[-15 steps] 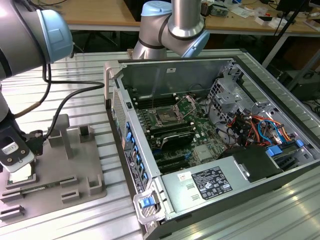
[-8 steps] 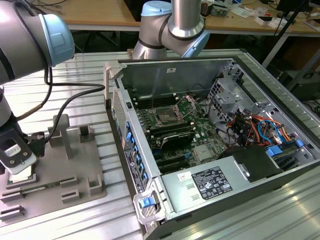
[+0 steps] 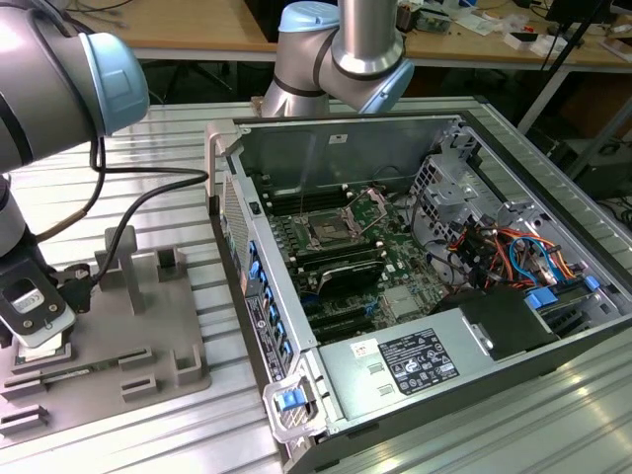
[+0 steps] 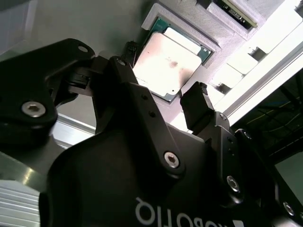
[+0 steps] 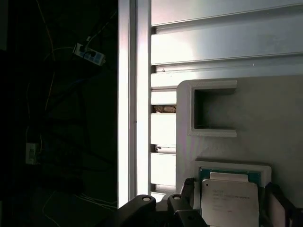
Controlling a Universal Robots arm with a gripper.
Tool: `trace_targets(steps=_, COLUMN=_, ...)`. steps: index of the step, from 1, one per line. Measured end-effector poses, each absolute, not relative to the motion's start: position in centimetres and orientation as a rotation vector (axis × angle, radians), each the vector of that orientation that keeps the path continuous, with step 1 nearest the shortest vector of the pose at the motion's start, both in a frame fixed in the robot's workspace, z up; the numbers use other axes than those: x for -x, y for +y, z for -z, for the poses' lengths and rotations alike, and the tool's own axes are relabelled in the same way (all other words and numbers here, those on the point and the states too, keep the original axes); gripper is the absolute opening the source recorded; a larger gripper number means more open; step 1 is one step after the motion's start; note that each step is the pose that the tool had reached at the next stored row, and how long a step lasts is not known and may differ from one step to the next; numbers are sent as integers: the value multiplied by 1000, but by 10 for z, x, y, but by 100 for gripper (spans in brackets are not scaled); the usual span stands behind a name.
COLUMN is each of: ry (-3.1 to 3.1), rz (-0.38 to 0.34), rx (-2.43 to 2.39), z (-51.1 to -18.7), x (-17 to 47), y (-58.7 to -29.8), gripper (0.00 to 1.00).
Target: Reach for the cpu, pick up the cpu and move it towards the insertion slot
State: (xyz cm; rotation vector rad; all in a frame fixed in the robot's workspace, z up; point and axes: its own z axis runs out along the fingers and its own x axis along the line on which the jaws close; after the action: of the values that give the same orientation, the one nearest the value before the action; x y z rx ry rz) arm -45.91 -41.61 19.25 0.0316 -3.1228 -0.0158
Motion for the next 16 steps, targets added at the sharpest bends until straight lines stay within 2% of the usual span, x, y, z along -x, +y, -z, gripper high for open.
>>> trace_targets(steps=16, ry=-3123, rz=15, rx=-52, z=-191, x=457, y=-422, gripper=65)
